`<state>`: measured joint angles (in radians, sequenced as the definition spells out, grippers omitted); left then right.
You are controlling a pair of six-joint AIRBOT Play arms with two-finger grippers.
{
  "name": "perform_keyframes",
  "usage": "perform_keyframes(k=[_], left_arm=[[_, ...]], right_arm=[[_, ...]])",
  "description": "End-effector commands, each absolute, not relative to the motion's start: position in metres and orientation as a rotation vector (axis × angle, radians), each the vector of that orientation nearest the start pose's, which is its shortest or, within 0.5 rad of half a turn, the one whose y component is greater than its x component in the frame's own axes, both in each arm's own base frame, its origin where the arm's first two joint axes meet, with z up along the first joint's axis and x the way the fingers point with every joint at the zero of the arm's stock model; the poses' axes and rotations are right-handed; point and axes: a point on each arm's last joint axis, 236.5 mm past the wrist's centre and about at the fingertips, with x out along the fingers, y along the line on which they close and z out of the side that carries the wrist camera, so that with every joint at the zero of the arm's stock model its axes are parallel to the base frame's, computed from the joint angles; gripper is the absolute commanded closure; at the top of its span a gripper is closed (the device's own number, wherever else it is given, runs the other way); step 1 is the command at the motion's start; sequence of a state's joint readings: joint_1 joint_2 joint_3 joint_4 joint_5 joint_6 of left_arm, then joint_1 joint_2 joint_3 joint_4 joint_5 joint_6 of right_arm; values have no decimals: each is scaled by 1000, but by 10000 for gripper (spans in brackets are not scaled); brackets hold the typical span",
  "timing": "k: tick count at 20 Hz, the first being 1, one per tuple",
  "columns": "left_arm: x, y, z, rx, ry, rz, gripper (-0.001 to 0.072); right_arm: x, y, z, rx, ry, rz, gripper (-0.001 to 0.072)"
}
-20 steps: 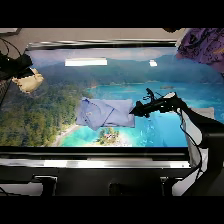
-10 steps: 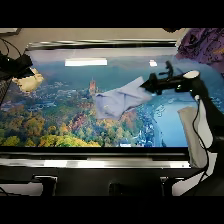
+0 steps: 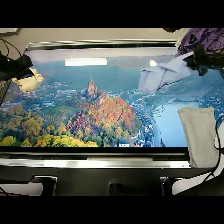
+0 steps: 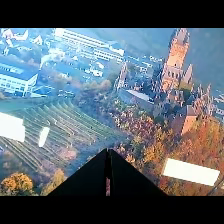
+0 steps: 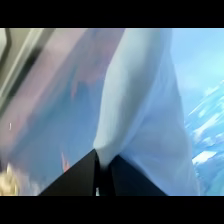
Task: Fold the clothes and pants, and hang the long-sleeved shirts on hangers.
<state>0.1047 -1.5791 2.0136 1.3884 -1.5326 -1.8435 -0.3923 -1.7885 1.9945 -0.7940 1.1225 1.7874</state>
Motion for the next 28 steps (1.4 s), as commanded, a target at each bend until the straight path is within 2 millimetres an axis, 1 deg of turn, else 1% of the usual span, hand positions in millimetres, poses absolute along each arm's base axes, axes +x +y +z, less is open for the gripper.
perform_keyframes(k=[1,3,5,6,8,11,15,17,18,20,21,23,25,26,28], left_arm=[[471,6,163,-407,1110,84,688],[468,6,161,-405,1126,85,688],[464,6,160,-405,1142,86,688],[463,5,159,-404,1147,85,688],[459,5,157,-403,1166,86,688],[453,4,155,-401,1193,88,688],[448,4,153,-399,1219,89,688],[445,4,152,-398,1231,89,688],[443,4,152,-397,1238,90,688],[441,3,151,-396,1249,90,688],[440,3,150,-396,1254,90,688],[438,3,150,-395,1264,91,688],[436,3,149,-394,1272,91,688],[435,3,149,-394,1275,91,688],[433,3,148,-393,1285,92,688]], right_arm=[[569,-164,177,1064,608,-189,683],[553,-194,187,1087,564,-296,683],[538,-214,196,1101,531,-390,683],[531,-222,198,1107,522,-440,682],[517,-229,197,1131,530,-516,682],[497,-234,196,1157,547,-613,683],[473,-241,204,1206,528,-730,683],[459,-239,199,1221,562,-784,683],[447,-238,190,1221,611,-831,683],[412,-238,169,1201,731,-967,683],[398,-238,164,1183,777,-1019,683],[378,-232,157,1154,863,-1062,680],[364,-224,155,1154,926,-1085,680],[355,-222,155,1137,957,-1101,680],[331,-225,153,1067,1030,-1160,680]])
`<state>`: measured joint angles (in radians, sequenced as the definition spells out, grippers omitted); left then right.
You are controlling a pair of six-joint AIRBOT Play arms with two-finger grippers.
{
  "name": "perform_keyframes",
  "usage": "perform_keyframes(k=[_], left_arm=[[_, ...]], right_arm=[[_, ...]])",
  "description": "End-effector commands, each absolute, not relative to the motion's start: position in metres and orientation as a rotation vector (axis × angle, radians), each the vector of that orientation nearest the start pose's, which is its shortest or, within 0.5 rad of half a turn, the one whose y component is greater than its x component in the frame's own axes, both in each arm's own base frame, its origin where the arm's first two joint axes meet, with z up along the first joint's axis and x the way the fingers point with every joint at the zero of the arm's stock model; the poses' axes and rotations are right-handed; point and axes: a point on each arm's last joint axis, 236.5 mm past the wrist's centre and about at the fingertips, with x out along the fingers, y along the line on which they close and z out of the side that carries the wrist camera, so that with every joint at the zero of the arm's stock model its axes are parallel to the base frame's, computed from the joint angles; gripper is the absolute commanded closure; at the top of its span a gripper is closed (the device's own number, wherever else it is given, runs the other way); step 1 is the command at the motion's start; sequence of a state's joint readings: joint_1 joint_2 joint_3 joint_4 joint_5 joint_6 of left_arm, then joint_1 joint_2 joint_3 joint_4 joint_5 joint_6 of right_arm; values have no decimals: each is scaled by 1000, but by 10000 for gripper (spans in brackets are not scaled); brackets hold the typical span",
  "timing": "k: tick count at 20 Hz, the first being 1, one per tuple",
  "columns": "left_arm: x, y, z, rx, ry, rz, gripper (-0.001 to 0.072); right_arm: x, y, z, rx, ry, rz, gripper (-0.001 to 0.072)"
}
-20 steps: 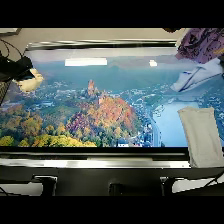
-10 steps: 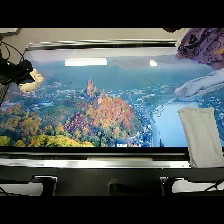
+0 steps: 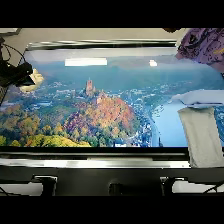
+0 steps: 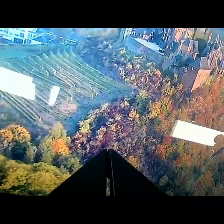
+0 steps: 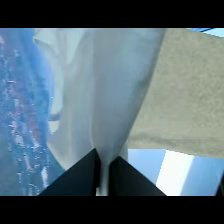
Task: Fold the clothes and pants, and hang the long-sleeved shirts on hangers.
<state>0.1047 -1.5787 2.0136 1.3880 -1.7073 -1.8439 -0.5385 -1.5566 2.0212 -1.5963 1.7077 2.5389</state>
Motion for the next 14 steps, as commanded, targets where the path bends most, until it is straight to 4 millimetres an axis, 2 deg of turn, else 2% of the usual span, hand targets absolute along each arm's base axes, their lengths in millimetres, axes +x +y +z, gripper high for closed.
perform_keyframes(k=[1,5,14], left_arm=[[431,2,148,-392,1293,92,688],[428,2,148,-391,1302,92,688],[427,2,150,-390,1299,92,688]], right_arm=[[326,-228,155,1022,1042,-1153,679],[303,-235,157,934,1063,-1202,679],[261,-224,103,822,1268,-1236,679]])
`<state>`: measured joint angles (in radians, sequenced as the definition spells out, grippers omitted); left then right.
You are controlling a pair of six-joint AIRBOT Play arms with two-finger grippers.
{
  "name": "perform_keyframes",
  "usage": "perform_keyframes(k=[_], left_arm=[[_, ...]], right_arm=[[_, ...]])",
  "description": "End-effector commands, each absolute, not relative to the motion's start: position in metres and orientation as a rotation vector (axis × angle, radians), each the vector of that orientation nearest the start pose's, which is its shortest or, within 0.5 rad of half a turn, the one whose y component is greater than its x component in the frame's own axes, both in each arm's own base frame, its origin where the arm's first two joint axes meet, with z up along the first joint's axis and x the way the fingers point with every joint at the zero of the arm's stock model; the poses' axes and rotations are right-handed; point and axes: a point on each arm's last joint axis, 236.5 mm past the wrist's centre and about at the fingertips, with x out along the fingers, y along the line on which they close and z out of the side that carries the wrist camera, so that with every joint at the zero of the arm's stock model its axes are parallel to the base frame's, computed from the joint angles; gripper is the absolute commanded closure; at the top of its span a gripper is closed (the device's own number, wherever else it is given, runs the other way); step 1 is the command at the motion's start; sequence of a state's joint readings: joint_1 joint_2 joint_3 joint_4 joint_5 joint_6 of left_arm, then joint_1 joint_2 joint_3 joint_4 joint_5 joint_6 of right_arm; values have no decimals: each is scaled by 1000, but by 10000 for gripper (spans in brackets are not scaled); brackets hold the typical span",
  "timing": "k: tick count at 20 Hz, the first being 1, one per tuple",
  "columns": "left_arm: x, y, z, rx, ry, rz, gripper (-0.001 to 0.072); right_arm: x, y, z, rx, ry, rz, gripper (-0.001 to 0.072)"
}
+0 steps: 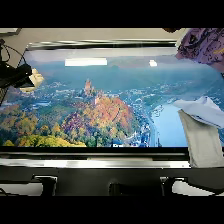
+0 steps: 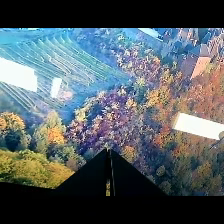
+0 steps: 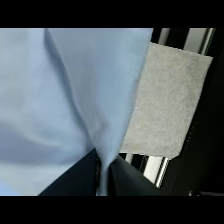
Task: Fold the clothes and pants, and hang the long-sleeved shirts on hangers.
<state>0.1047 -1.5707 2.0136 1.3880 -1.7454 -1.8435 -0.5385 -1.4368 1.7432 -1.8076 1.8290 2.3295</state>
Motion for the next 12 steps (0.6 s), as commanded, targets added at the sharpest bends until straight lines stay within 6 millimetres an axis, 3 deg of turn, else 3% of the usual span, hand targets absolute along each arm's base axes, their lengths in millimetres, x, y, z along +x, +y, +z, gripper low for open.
perform_keyframes(k=[1,12], left_arm=[[427,2,150,-390,1299,92,688],[427,2,150,-390,1299,92,688]], right_arm=[[254,-224,97,809,1284,-1247,679],[162,-188,16,700,1468,-1308,679]])
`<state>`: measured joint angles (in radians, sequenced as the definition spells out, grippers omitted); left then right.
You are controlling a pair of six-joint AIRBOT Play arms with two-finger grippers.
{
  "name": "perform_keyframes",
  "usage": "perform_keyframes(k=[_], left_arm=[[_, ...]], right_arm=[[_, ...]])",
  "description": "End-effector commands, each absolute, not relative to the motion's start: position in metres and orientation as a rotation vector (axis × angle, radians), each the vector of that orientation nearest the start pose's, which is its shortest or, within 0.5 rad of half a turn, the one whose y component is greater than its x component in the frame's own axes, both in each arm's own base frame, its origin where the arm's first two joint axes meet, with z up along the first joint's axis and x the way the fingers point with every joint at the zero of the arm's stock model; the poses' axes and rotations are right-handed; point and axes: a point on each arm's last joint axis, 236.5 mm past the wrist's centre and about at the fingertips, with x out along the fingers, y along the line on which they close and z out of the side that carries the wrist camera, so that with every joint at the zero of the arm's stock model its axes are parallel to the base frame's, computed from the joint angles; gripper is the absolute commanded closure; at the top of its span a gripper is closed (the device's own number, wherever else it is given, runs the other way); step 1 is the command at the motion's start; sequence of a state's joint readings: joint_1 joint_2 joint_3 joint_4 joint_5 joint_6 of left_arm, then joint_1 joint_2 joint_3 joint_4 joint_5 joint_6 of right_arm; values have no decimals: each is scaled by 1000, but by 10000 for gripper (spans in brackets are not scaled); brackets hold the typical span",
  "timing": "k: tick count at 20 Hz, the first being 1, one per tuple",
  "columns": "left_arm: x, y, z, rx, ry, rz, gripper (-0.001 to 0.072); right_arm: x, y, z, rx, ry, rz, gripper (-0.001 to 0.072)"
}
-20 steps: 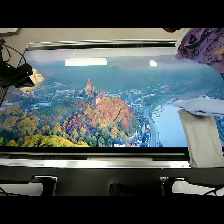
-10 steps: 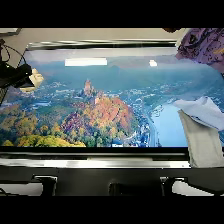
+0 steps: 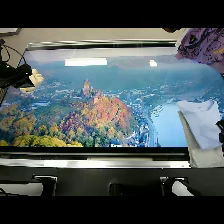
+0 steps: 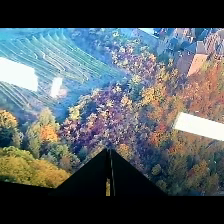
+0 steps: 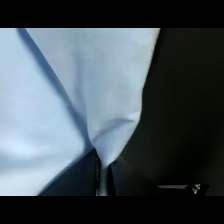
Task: Fold the clothes and pants, and hang the long-sleeved shirts on hangers.
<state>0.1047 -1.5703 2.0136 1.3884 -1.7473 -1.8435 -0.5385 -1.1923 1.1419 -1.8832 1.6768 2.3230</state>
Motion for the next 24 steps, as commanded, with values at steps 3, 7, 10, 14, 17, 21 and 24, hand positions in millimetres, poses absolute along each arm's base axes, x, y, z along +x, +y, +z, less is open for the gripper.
perform_keyframes(k=[3,7,10,14,17,21,24], left_arm=[[427,2,150,-390,1299,92,688],[427,2,150,-390,1299,92,688],[427,2,150,-390,1299,92,688],[427,2,150,-390,1299,92,688],[427,2,150,-390,1299,92,688],[427,2,150,-389,1299,91,688],[427,2,150,-387,1299,90,688]], right_arm=[[152,-191,6,671,1467,-1333,679],[153,-194,1,652,1456,-1330,679],[150,-200,1,619,1451,-1347,679],[147,-210,3,569,1434,-1368,679],[145,-209,0,566,1445,-1368,679],[137,-207,-4,533,1492,-1353,636],[126,-222,8,440,1488,-1418,379]])
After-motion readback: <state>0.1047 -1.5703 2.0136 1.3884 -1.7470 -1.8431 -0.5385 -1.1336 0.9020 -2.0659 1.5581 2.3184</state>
